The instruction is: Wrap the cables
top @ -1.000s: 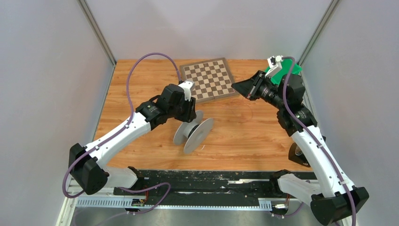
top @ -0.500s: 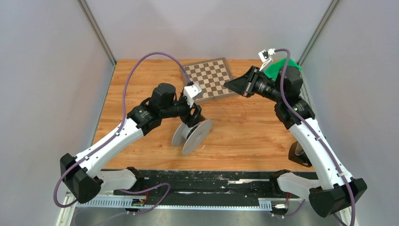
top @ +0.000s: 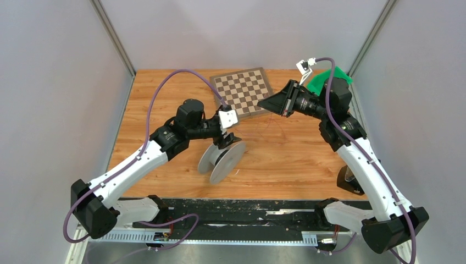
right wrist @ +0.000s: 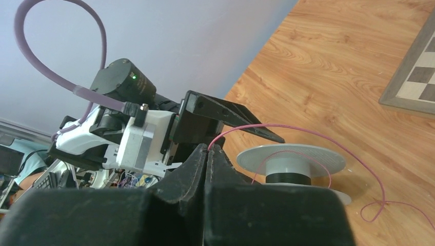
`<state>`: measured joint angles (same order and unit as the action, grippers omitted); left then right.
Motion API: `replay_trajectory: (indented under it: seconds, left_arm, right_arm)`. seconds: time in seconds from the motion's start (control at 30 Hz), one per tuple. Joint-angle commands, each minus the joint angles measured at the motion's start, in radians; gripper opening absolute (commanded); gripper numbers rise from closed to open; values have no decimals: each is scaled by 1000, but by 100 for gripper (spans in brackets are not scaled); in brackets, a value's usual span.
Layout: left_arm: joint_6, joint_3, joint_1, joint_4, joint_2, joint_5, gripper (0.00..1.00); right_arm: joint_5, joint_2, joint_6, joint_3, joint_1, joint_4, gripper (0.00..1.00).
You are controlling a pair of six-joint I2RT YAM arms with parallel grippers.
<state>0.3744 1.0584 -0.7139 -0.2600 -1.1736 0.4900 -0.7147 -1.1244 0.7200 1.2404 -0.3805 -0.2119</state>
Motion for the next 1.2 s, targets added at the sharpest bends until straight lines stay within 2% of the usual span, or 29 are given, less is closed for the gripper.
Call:
replay_trajectory:
  seconds: [0.0, 0.07, 0.13, 0.17, 0.2, 0.27, 0.3, 0.37, 0.43, 0.57, 0.63, 0.73, 0.87, 1.0, 1.07, 1.17]
  left_arm:
    - [79, 9, -4, 38, -24, 107, 70]
    - [83, 11, -4, 20, -30, 130, 58]
    - [81, 11, -4, 4, -28, 117, 30]
    - [74, 9, -5, 1, -25, 102, 23]
    - [67, 8, -4, -2, -18, 91, 10]
    - [34, 15, -3, -11, -10, 55, 0]
    - [0, 23, -3, -17, -9, 17, 0]
    - [-55, 56, -3, -55, -9, -46, 0]
    - [-105, 122, -2, -147, -23, -106, 0]
    - [-206, 254, -2, -349, -33, -237, 0]
    - [-253, 306, -2, -464, -34, -297, 0]
    - [-322, 368, -1, -549, -36, -379, 0]
    - [-430, 446, 20, -643, -59, -475, 0]
    - [-547, 536, 79, -722, -115, -478, 0]
    - [-568, 584, 107, -759, -160, -466, 0]
    - [-557, 629, 115, -803, -186, -467, 0]
  right_arm:
    - [-29, 11, 35, 23, -10, 69, 0]
    - [-22, 13, 36, 15, -9, 74, 0]
    - [-12, 17, 27, 8, -9, 77, 0]
    - [3, 20, 15, -2, -10, 75, 0]
    - [27, 25, 2, -13, -8, 75, 0]
    - [69, 32, -42, -39, -1, 74, 0]
    - [88, 34, -68, -53, 2, 72, 0]
    - [120, 30, -108, -82, 8, 66, 10]
    - [122, 21, -161, -91, 9, 38, 20]
    - [96, 29, -260, -99, 2, -13, 34]
    - [40, 55, -321, -140, -30, 47, 42]
    - [-45, 86, -478, -236, -109, 193, 53]
    - [-73, 8, -664, -272, -242, 267, 60]
    - [-180, -123, -864, -260, -331, 286, 64]
    - [-213, -183, -951, -245, -357, 287, 70]
    - [-228, -271, -1028, -204, -379, 289, 72]
